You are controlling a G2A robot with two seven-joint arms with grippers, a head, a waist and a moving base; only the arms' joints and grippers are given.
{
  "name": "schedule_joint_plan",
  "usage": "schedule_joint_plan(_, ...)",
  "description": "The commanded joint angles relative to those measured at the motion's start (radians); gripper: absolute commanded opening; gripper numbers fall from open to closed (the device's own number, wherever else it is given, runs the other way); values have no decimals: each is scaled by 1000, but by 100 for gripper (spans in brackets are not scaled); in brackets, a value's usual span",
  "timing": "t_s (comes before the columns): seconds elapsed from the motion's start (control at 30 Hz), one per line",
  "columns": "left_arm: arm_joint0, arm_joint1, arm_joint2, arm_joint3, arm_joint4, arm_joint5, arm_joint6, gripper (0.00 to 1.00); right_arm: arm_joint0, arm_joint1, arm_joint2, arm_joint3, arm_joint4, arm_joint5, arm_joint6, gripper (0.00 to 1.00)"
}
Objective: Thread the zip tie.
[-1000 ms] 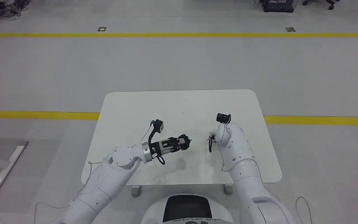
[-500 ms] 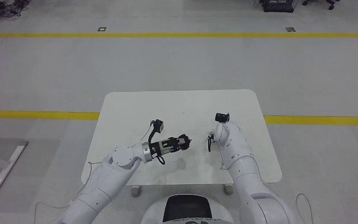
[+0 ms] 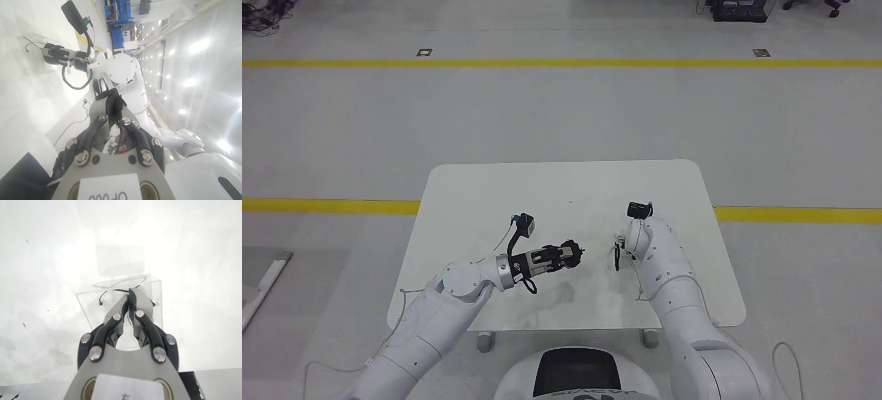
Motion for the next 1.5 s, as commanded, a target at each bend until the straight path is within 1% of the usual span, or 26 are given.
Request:
schedule_joint_plan(0.0, 0, 0, 0, 0, 0, 0, 0, 0, -10, 0, -1, -17, 0, 0, 1, 0)
schedule_joint_plan(0.1, 0, 0, 0, 0, 0, 0, 0, 0, -33, 0, -5, -59, 0, 0, 4, 0)
schedule_joint_plan(0.17, 0, 0, 0, 0, 0, 0, 0, 0, -62, 1, -8, -113, 0, 0, 11, 0)
schedule_joint_plan(0.43, 0, 0, 0, 0, 0, 0, 0, 0, -194, 3, -23, -368, 0, 0, 90, 0)
schedule_joint_plan(0.5, 0, 0, 0, 0, 0, 0, 0, 0, -224, 6, -19, -426, 10, -12, 110, 0)
schedule_joint_plan(0.67, 0, 0, 0, 0, 0, 0, 0, 0, -272, 17, 8, -517, 55, -62, 127, 0)
schedule_joint_plan(0.77, 0, 0, 0, 0, 0, 0, 0, 0, -298, 23, 27, -558, 92, -94, 124, 0)
schedule_joint_plan(0.87, 0, 0, 0, 0, 0, 0, 0, 0, -324, 30, 54, -602, 148, -143, 114, 0)
schedule_joint_plan(1.0, 0, 0, 0, 0, 0, 0, 0, 0, -362, 41, 96, -656, 244, -235, 101, 0)
schedule_joint_plan(1.03, 0, 0, 0, 0, 0, 0, 0, 0, -372, 45, 110, -669, 275, -266, 102, 0)
schedule_joint_plan(1.2, 0, 0, 0, 0, 0, 0, 0, 0, -398, 60, 150, -700, 368, -356, 102, 0)
schedule_joint_plan(1.23, 0, 0, 0, 0, 0, 0, 0, 0, -400, 63, 153, -707, 387, -384, 102, 0)
schedule_joint_plan(1.47, 0, 0, 0, 0, 0, 0, 0, 0, -400, 63, 153, -707, 387, -384, 102, 0)
